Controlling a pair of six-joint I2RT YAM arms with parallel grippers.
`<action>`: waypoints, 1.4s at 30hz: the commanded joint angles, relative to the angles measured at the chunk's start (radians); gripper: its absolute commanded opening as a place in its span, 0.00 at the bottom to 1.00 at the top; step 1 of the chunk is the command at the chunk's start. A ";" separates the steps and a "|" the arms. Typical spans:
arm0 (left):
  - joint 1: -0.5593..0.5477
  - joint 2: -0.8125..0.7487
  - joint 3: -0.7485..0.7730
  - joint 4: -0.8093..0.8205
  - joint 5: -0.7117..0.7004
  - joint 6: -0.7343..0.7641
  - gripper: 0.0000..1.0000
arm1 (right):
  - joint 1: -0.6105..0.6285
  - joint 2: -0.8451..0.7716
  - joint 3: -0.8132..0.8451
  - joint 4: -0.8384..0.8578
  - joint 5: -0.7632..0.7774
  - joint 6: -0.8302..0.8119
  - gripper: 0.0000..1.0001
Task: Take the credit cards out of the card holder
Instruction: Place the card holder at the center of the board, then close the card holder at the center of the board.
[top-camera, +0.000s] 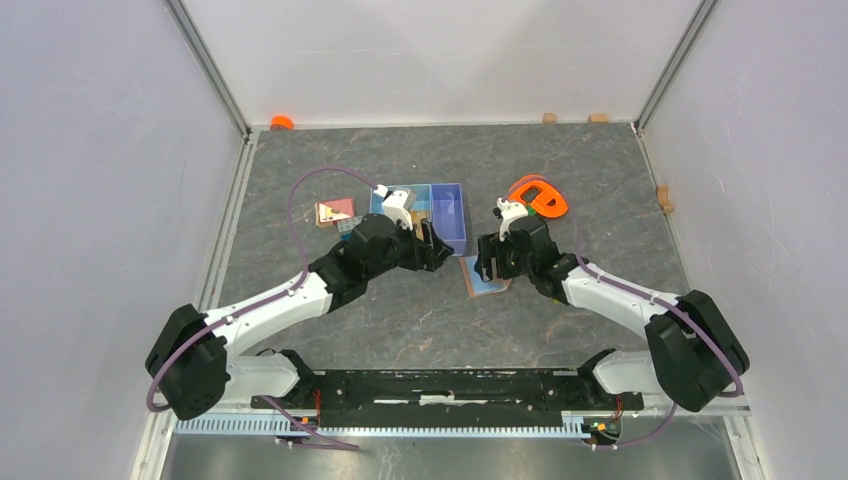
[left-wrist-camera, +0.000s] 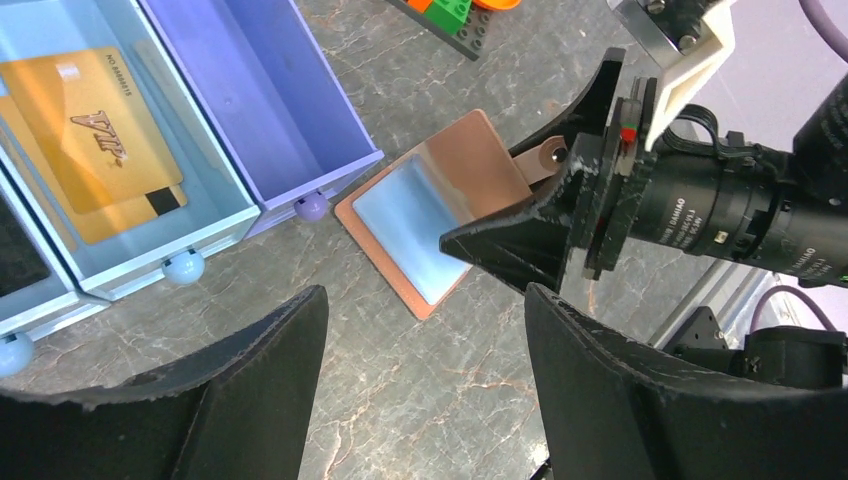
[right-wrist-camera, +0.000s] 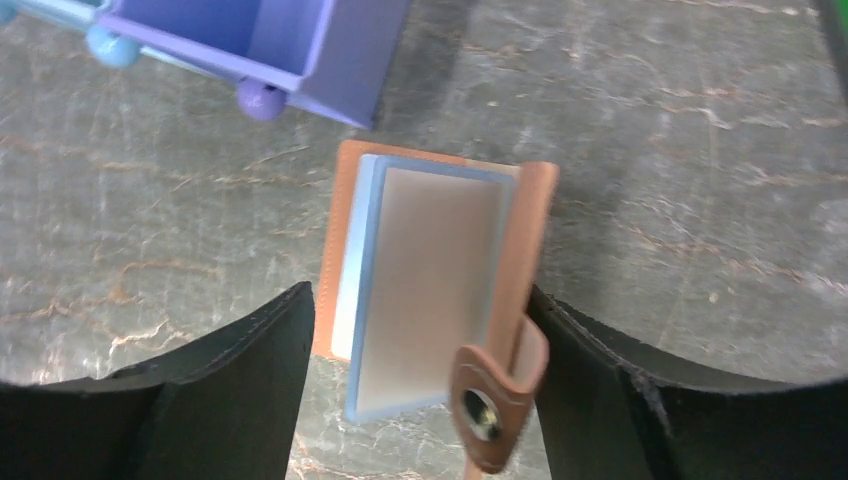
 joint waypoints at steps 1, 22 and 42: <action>0.003 0.001 -0.001 -0.006 -0.044 0.048 0.78 | 0.014 -0.008 -0.014 0.097 -0.128 -0.017 0.80; 0.008 -0.012 -0.003 -0.016 -0.052 0.033 0.77 | 0.017 0.213 -0.052 0.301 -0.304 0.075 0.67; 0.014 -0.082 -0.039 0.003 -0.087 0.028 0.77 | 0.018 0.006 -0.130 0.333 -0.172 0.046 0.24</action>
